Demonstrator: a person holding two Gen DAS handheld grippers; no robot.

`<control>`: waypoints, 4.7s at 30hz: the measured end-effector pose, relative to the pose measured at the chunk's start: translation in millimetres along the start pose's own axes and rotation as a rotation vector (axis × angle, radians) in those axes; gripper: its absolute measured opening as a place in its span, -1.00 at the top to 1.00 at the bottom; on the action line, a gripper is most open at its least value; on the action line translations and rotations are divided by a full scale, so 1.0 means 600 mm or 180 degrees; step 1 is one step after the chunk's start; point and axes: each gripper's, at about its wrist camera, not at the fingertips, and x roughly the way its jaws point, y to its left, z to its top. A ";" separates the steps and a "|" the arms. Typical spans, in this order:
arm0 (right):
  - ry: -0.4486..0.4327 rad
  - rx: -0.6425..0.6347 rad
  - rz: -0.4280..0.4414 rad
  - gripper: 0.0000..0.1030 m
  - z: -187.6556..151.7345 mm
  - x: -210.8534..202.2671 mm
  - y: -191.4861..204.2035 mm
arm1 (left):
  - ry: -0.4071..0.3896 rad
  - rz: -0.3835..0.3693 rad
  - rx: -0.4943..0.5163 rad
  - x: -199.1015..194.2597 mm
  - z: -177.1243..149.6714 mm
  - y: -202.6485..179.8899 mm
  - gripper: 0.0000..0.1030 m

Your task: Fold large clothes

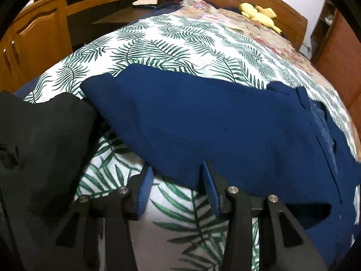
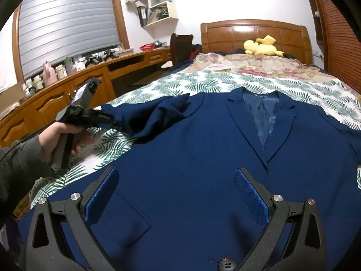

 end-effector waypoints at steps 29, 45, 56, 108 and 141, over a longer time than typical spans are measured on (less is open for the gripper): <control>-0.0156 0.0031 -0.0239 -1.00 0.003 -0.141 -0.030 | -0.1033 -0.0374 0.1236 -0.286 -0.042 -0.315 1.00; -0.0107 0.0180 -0.0594 -1.00 -0.019 -0.163 -0.111 | -0.0818 -0.0570 0.1620 -0.319 -0.194 -0.384 0.99; 0.0001 0.0074 -0.0606 -1.00 -0.029 -0.134 -0.097 | -0.0690 -0.0670 0.1519 -0.320 -0.274 -0.295 0.60; 0.0611 -0.0307 -0.0108 0.89 0.048 -0.047 0.095 | -0.0932 -0.0767 0.1434 -0.519 -0.395 -0.118 0.53; 0.0081 0.0228 -0.0531 0.90 -0.123 -0.239 -0.036 | -0.1070 -0.1001 0.1406 -0.355 -0.322 -0.278 0.53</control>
